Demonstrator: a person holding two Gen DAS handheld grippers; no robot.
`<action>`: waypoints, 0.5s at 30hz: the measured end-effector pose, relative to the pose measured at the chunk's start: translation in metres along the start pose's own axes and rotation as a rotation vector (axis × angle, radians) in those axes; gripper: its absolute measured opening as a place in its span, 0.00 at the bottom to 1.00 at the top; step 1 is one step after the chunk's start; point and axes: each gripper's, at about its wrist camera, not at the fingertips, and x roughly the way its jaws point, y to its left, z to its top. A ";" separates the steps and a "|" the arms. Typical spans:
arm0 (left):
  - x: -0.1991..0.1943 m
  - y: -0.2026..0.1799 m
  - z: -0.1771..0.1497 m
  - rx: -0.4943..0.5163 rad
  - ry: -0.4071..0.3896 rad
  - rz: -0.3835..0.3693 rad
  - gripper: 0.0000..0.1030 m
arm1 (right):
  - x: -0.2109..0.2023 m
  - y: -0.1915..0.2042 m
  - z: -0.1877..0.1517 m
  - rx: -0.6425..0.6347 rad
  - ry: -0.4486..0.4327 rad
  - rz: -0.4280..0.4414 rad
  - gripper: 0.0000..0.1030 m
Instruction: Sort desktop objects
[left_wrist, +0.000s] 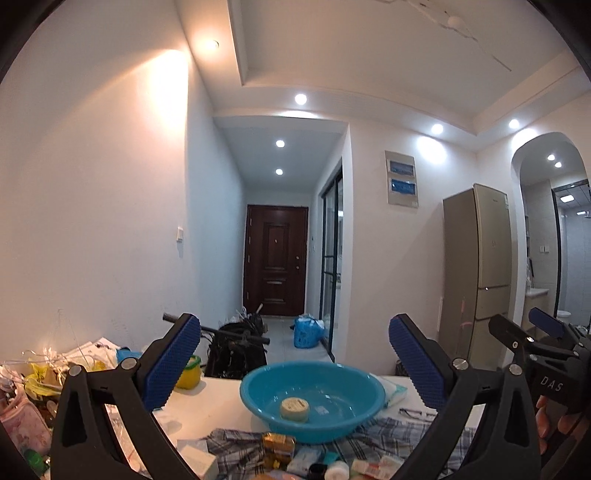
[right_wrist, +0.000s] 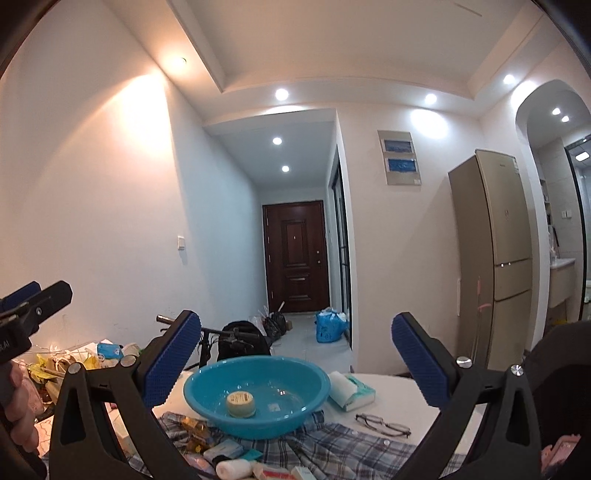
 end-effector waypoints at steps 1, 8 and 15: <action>0.003 -0.003 -0.003 -0.001 0.014 -0.005 1.00 | 0.000 -0.002 -0.006 0.006 0.017 -0.001 1.00; 0.022 -0.006 -0.050 0.002 0.198 0.016 1.00 | 0.007 -0.007 -0.053 -0.008 0.172 -0.033 1.00; 0.033 0.005 -0.105 -0.067 0.380 0.013 1.00 | 0.013 -0.015 -0.090 0.026 0.301 0.000 1.00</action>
